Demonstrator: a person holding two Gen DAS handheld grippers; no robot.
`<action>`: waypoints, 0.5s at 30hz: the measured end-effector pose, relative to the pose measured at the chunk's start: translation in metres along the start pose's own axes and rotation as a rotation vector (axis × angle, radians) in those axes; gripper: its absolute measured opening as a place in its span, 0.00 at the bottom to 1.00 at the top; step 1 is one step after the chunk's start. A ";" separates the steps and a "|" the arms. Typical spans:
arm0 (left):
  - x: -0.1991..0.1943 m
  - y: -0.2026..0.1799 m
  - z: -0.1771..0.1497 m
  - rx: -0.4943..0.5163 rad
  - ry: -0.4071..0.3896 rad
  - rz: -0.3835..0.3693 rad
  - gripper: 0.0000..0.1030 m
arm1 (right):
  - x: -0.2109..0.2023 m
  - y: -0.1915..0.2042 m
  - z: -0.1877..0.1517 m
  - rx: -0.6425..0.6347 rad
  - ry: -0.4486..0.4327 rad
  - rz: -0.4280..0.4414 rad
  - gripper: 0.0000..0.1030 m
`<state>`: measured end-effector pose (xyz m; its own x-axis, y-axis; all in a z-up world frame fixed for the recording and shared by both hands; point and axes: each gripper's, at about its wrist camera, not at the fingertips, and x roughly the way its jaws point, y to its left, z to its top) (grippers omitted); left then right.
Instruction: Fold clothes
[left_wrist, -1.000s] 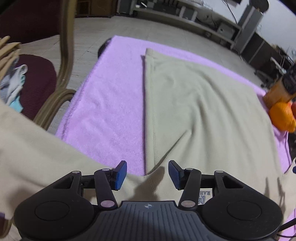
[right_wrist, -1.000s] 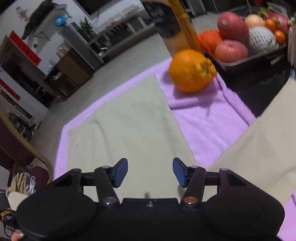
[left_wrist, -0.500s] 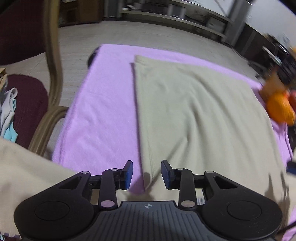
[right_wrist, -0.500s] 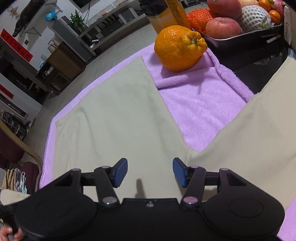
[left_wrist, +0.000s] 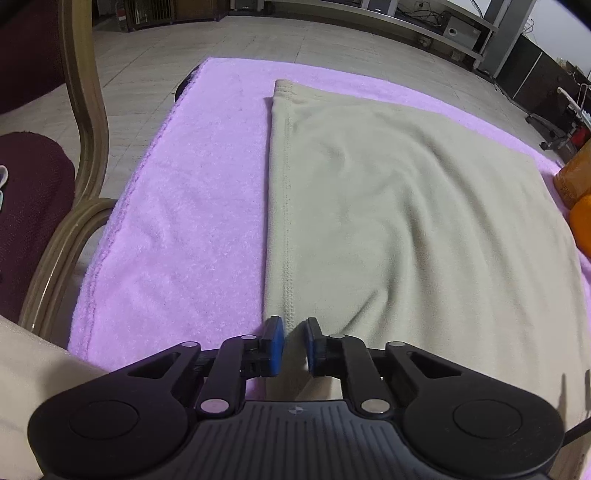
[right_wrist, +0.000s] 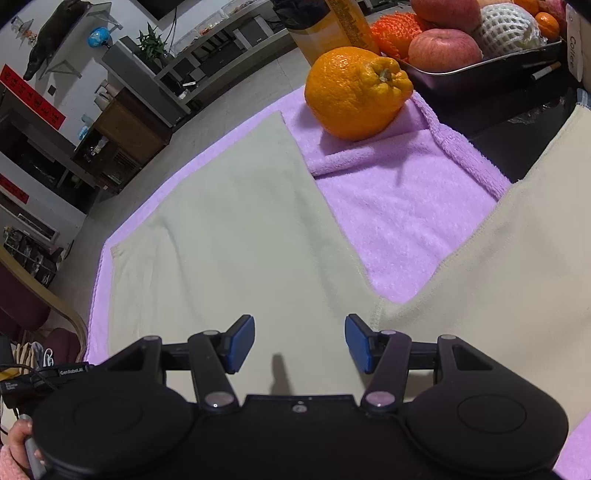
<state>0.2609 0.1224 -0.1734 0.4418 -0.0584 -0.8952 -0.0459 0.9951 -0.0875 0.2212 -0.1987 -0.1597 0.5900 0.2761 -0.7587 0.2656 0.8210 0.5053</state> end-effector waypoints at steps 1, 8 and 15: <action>0.000 0.000 -0.001 0.006 -0.005 0.006 0.06 | 0.001 -0.001 0.000 0.003 0.001 0.000 0.52; -0.018 0.005 -0.008 -0.001 -0.107 0.081 0.02 | -0.001 -0.003 0.001 0.001 -0.004 -0.006 0.52; -0.015 0.022 -0.008 -0.019 -0.067 0.086 0.05 | 0.005 0.000 0.019 -0.041 -0.011 -0.024 0.52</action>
<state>0.2464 0.1445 -0.1657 0.4944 0.0334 -0.8686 -0.1031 0.9945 -0.0204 0.2383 -0.2072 -0.1555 0.5924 0.2505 -0.7657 0.2483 0.8474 0.4693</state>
